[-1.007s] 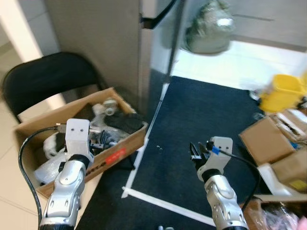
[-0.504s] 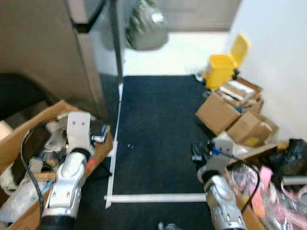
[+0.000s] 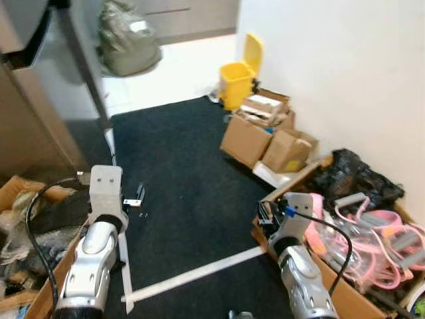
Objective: Picking trash to rubbish bin
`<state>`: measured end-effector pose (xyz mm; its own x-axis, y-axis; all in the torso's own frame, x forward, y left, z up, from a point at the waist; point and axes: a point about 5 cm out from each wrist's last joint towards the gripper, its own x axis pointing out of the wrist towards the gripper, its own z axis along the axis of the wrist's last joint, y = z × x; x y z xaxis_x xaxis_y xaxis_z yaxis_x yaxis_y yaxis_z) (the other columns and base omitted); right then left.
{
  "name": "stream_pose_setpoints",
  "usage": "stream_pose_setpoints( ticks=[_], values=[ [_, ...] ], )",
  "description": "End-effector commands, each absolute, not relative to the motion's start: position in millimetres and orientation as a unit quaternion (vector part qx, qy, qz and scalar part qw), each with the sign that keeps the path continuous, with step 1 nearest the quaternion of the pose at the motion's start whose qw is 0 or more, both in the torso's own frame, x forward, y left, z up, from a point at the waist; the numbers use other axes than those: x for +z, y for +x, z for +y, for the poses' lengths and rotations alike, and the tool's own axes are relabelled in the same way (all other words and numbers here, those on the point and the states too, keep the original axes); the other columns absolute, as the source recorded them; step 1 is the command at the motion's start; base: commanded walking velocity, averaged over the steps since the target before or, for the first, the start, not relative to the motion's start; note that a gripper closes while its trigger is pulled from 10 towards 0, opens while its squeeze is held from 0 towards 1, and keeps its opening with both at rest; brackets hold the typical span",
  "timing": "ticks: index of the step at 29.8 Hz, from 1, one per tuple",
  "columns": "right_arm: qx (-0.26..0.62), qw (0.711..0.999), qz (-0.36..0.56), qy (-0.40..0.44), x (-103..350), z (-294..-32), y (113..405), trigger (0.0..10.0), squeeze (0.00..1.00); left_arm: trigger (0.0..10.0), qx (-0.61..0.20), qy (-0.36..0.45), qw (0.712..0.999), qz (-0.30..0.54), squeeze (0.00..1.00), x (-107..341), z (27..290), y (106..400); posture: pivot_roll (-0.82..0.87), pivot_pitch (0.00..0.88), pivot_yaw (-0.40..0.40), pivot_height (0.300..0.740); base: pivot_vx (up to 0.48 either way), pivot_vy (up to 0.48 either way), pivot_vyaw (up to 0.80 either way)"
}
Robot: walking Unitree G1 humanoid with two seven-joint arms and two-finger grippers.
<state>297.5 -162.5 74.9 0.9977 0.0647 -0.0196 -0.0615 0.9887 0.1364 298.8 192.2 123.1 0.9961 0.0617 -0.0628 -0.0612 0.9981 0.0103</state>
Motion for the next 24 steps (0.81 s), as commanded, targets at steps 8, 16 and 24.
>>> stream_pose_setpoints(
  ticks=[8, 16, 24],
  values=[
    [0.031, 0.997, 0.026, 0.071, 68.9, -161.4, 296.0, 10.0, 0.0, 10.0, 0.041, -0.038, 0.997, 0.051, 0.0, 115.1, 196.0, 296.1, 0.08, 0.109, 0.038, 0.74, 0.0, 0.0, -0.8],
    [0.036, 0.996, 0.03, 0.075, 66.5, -160.2, 294.4, 10.0, 0.0, 10.0, 0.022, -0.037, 0.997, 0.06, 0.0, 113.1, 193.4, 294.2, 0.08, 0.099, 0.036, 0.74, 0.0, 0.0, -0.8],
    [0.029, 0.996, 0.033, 0.077, 64.4, -161.9, 293.0, 10.0, 0.0, 10.0, 0.005, -0.013, 0.998, 0.063, 0.0, 113.3, 187.8, 294.7, 0.08, 0.103, 0.042, 0.74, 0.0, 0.0, -0.8]
  ],
)
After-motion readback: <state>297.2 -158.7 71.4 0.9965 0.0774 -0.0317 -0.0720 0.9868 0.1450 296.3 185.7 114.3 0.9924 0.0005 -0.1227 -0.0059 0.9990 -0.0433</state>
